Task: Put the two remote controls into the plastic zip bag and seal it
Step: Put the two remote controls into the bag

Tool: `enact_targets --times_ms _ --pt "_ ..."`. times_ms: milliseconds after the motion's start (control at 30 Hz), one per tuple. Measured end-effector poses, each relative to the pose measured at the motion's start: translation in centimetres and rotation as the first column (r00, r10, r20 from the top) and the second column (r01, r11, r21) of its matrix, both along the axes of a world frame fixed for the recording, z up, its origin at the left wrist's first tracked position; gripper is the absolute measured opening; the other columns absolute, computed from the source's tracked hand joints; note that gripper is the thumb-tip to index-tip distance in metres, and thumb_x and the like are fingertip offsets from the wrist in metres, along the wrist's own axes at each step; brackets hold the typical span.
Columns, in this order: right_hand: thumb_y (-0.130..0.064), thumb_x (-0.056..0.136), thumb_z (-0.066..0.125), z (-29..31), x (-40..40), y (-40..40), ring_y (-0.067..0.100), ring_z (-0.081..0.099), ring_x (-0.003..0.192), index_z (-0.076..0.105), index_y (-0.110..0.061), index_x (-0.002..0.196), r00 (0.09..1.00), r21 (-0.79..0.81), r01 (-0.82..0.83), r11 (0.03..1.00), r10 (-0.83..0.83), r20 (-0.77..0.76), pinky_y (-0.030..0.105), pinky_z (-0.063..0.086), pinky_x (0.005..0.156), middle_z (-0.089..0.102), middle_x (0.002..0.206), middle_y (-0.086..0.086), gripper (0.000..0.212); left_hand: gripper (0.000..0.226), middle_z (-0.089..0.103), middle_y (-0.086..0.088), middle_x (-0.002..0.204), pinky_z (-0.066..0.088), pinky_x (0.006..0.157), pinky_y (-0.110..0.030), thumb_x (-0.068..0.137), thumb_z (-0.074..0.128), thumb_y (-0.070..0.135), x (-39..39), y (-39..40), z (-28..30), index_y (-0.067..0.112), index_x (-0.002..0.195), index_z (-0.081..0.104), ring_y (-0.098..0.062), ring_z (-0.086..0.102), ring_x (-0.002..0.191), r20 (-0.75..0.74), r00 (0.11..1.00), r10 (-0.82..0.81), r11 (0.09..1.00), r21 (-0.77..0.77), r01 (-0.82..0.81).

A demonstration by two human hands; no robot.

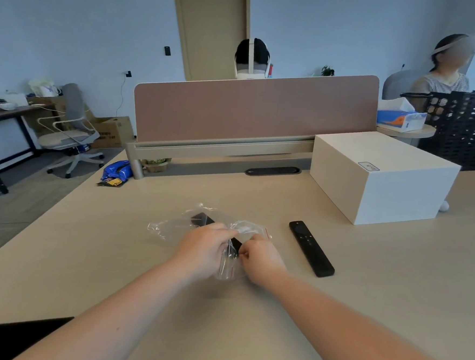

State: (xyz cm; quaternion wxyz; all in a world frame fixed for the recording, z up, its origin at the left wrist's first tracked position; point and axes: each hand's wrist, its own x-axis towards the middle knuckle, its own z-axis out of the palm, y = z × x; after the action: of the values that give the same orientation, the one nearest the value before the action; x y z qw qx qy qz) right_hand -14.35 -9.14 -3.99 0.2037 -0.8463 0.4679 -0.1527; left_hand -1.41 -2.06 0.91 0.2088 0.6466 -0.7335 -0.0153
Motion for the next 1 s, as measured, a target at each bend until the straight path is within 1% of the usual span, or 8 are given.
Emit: enact_targets --times_ms 133,200,367,533,633,767,867,1000 --pt "-0.009 0.089 0.045 -0.6 1.0 -0.4 0.025 0.045 0.091 0.057 -0.013 0.122 0.995 -0.012 -0.047 0.999 0.046 -0.089 0.029 0.039 0.077 0.034 0.086 0.003 0.035 0.033 0.064 -0.007 0.101 0.05 0.078 -0.045 0.087 0.047 0.004 0.4 0.0 -0.1 0.02 0.113 0.06 -0.031 0.059 0.095 0.008 1.0 -0.006 1.0 -0.005 0.006" --pt "-0.01 0.087 0.046 -0.6 1.3 -0.5 0.02 0.036 0.086 0.052 -0.015 0.128 0.993 -0.009 -0.049 0.999 0.048 -0.11 0.03 0.038 0.078 0.029 0.093 0.002 0.041 0.032 0.063 -0.007 0.1 0.049 0.077 -0.045 0.087 0.046 0.004 0.5 0.0 -0.1 0.019 0.111 0.061 -0.031 0.058 0.095 0.013 1.0 -0.001 1.0 0.001 0.001" --pt "-0.007 0.09 0.043 -0.2 -0.3 -0.1 0.028 0.053 0.105 0.06 -0.014 0.122 0.996 0.049 -0.02 0.999 0.015 0.087 0.031 0.043 0.093 0.052 0.116 0.011 0.037 0.034 0.062 -0.004 0.105 0.049 0.078 -0.038 0.087 0.046 0.007 0.8 0.2 -0.2 0.02 0.114 0.06 -0.027 0.058 0.098 0.014 0.999 0.033 0.999 0.001 -0.033" --pt "-0.012 0.09 0.048 0.3 -4.6 -0.1 0.031 0.052 0.109 0.065 -0.014 0.115 0.946 -0.179 0.261 0.949 -0.214 0.243 0.036 0.044 0.089 0.063 0.112 0.01 0.03 0.012 0.06 0.001 0.086 0.048 0.069 -0.034 0.085 0.056 0.02 0.8 0.4 -0.1 0.016 0.088 0.067 -0.023 0.058 0.083 -0.037 0.995 0.091 0.996 -0.007 -0.091" --pt "-0.034 0.09 0.048 0.4 -7.6 -0.3 0.028 0.044 0.117 0.053 -0.025 0.124 0.915 -0.23 0.401 0.887 -0.398 0.061 0.039 0.04 0.092 0.056 0.121 0.003 0.035 0.009 0.052 0.005 0.079 0.046 0.066 -0.034 0.082 0.061 0.025 0.8 0.4 -0.1 0.017 0.084 0.064 -0.019 0.055 0.074 -0.032 0.991 0.127 0.992 -0.011 -0.127" --pt "-0.054 0.086 0.046 0.1 -10.0 -0.2 0.027 0.043 0.118 0.039 -0.028 0.128 0.843 -0.165 0.466 0.869 -0.493 -0.216 0.04 0.039 0.085 0.051 0.122 0.005 0.049 0.023 0.048 0.003 0.082 0.039 0.064 -0.028 0.079 0.052 0.004 0.6 0.2 -0.3 0.013 0.095 0.066 -0.021 0.052 0.073 -0.041 0.991 0.125 0.992 -0.015 -0.125" --pt "-0.038 0.091 0.044 0.0 -10.4 -0.5 0.029 0.048 0.11 0.039 -0.024 0.126 0.845 -0.151 0.466 0.872 -0.49 -0.217 0.037 0.038 0.076 0.055 0.115 0.007 0.037 0.034 0.059 -0.006 0.099 0.046 0.075 -0.031 0.079 0.049 0.001 0.4 0.0 -0.3 0.012 0.109 0.062 -0.028 0.058 0.093 -0.042 0.992 0.119 0.993 0.001 -0.119" --pt "-0.017 0.091 0.043 0.4 -10.6 -0.5 0.032 0.048 0.106 0.041 -0.021 0.127 0.893 -0.065 0.441 0.895 -0.445 -0.068 0.035 0.041 0.072 0.058 0.112 0.011 0.036 0.039 0.059 -0.008 0.113 0.041 0.078 -0.026 0.081 0.049 0.001 0.0 0.0 -0.2 0.012 0.118 0.058 -0.027 0.057 0.102 -0.047 0.989 0.137 0.991 0.004 -0.137"
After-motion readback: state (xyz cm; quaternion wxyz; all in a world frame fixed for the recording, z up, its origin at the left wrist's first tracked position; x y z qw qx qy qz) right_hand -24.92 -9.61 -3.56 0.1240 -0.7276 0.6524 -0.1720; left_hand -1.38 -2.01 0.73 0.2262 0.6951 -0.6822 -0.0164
